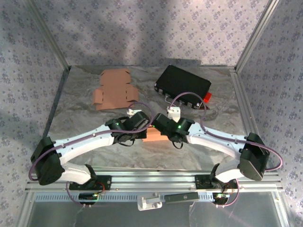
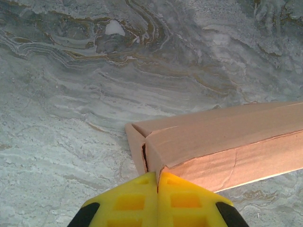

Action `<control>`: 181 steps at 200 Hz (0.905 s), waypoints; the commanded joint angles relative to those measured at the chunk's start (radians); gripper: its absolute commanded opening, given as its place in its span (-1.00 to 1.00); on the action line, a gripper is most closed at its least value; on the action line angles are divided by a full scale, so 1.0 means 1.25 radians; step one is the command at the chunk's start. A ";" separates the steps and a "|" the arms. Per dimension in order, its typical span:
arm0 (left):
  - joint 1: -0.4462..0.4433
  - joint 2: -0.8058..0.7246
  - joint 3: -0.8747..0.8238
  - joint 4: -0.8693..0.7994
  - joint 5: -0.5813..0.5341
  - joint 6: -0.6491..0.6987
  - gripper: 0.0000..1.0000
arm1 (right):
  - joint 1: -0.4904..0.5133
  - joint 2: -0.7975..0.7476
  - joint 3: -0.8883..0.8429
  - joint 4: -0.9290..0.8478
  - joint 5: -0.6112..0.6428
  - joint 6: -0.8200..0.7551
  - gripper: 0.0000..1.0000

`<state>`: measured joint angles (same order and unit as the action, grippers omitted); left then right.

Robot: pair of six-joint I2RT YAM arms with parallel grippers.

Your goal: Fold the paper box

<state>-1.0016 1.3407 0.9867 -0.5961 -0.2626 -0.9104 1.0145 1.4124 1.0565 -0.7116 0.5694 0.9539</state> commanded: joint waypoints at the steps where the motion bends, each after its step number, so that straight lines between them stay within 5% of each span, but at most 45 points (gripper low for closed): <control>1: -0.006 -0.013 -0.016 0.005 0.002 -0.012 -1.00 | 0.009 0.014 0.008 -0.026 0.008 0.008 -1.00; 181: -0.030 -0.017 -0.082 0.023 -0.051 -0.015 -1.00 | 0.048 -0.014 -0.050 -0.004 0.065 -0.076 -1.00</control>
<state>-1.0294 1.3254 0.9096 -0.5110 -0.3199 -0.9112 1.0634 1.4136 1.0122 -0.6838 0.6399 0.8711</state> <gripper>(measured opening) 0.047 0.052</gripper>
